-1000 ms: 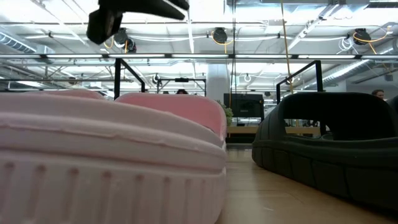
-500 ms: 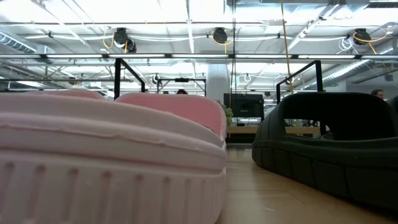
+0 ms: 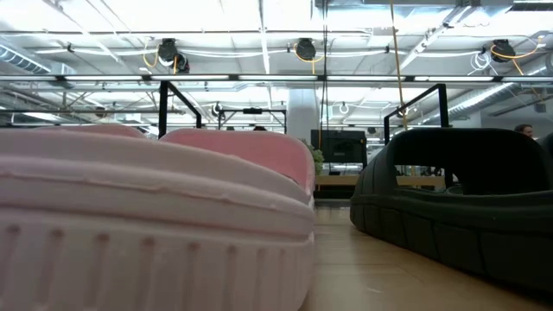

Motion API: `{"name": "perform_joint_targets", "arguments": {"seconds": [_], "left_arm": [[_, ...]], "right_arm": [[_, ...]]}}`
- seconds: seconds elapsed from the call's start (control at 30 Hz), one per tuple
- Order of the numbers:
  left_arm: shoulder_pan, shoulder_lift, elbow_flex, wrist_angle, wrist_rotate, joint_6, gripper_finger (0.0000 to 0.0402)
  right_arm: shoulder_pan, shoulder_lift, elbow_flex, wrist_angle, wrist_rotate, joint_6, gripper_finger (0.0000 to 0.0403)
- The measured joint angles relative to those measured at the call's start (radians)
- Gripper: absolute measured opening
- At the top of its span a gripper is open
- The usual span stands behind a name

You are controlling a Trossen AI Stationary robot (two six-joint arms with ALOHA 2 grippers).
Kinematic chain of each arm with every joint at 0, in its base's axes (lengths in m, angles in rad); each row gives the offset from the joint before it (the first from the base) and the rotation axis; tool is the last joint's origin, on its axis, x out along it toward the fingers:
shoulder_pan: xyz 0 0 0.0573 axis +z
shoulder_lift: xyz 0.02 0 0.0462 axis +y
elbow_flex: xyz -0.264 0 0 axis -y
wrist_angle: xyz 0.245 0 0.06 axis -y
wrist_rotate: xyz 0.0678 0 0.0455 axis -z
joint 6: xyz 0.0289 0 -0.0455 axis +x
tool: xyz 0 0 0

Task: Pick and place slides into the shelf
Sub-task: Put the left pink slipper on the shelf

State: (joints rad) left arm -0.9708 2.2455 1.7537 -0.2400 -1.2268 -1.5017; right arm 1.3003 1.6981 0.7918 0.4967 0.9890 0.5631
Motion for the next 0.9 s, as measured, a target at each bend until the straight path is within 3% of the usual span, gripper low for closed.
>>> {"name": "perform_joint_targets", "arguments": {"seconds": [0.3,0.53,0.7,0.9], "left_arm": [[-0.009,0.141,0.248,-0.007,-0.057,0.131,0.005],[0.002,0.146,0.253,-0.153,-0.007,0.064,0.0005],[0.015,0.145,0.253,-0.192,0.024,0.046,0.001],[0.042,0.145,0.253,-0.268,0.048,0.08,0.0004]], "right_arm": [[0.019,0.0,0.0,-0.001,0.003,0.0,0.0029],[-0.041,0.0,0.0,-0.085,0.007,0.045,0.0029],[-0.075,0.0,0.0,-0.15,-0.003,0.15,0.0029],[-0.076,0.0,0.0,-0.106,-0.022,0.104,0.0029]]}}
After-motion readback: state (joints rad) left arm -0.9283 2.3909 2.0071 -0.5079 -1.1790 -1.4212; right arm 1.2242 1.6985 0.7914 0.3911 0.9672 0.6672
